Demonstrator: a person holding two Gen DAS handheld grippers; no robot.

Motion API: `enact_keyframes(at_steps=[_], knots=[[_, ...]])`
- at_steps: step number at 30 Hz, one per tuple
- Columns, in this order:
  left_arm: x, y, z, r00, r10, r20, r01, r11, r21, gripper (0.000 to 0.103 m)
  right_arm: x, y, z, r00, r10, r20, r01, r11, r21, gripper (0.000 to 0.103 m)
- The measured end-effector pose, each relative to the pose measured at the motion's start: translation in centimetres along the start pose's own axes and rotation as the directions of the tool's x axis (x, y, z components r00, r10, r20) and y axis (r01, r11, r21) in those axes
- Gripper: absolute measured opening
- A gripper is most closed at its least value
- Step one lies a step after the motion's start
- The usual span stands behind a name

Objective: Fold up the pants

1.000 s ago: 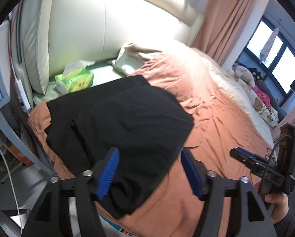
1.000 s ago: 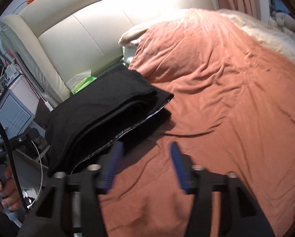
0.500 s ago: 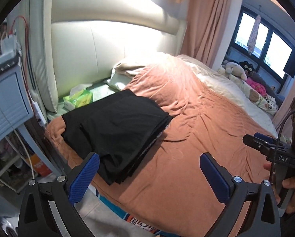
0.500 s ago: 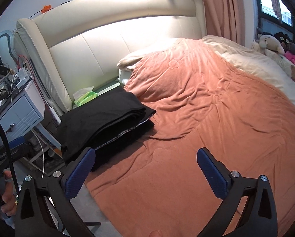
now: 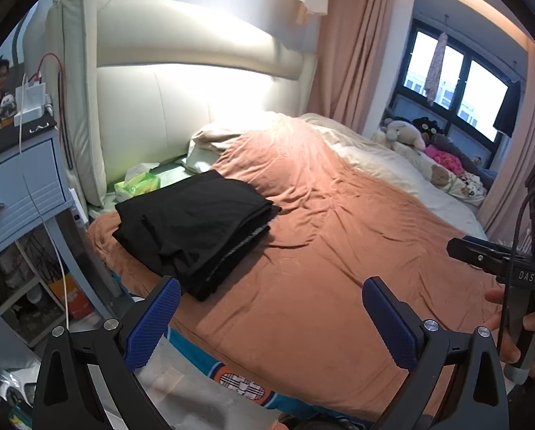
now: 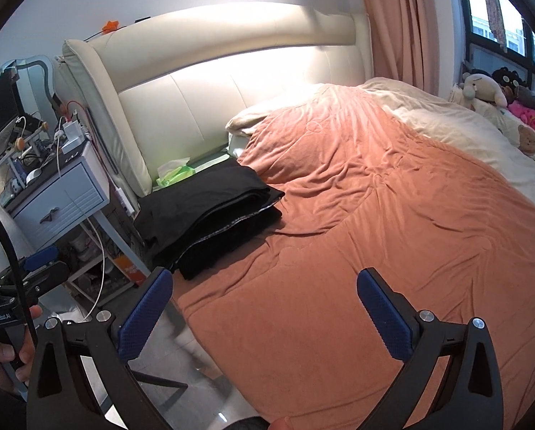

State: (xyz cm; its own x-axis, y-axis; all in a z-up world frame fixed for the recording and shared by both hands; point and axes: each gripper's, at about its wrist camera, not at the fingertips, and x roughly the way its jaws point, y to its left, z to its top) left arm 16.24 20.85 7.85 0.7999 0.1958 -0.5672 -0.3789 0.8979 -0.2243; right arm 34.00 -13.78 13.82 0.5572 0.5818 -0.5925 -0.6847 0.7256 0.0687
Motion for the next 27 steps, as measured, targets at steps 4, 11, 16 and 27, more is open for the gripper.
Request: enact_keyframes(at_steps=[4,11,16,27], knots=[[-1.5,-1.5,-1.4,1.000,-0.013,0.018,0.013,0.999,0.032,0.102,-2.6,-0.2,-2.0,1.000,-0.006,0.006,0.006,1.000,-0.004,0.103],[-4.5,-4.5,-3.8,0.997,-0.040,0.065,0.036,0.997,0.075,0.102,-7.4,-0.2,-6.0,0.999,-0.019,0.034,0.020,1.000,-0.008,0.103],[-6.3,-6.9,-5.5,0.994,-0.087,0.072,0.076,0.987,0.139,0.102,-10.8,-0.4,-8.9,0.997,-0.030,0.069,0.030,1.000,0.009,0.103],[-10.0,-9.0,-9.3,0.986,-0.129,0.101,0.107,0.975,0.197,0.102,-18.3,0.4,-14.1,0.988,-0.090,0.128,0.092,0.996,-0.009,0.103]])
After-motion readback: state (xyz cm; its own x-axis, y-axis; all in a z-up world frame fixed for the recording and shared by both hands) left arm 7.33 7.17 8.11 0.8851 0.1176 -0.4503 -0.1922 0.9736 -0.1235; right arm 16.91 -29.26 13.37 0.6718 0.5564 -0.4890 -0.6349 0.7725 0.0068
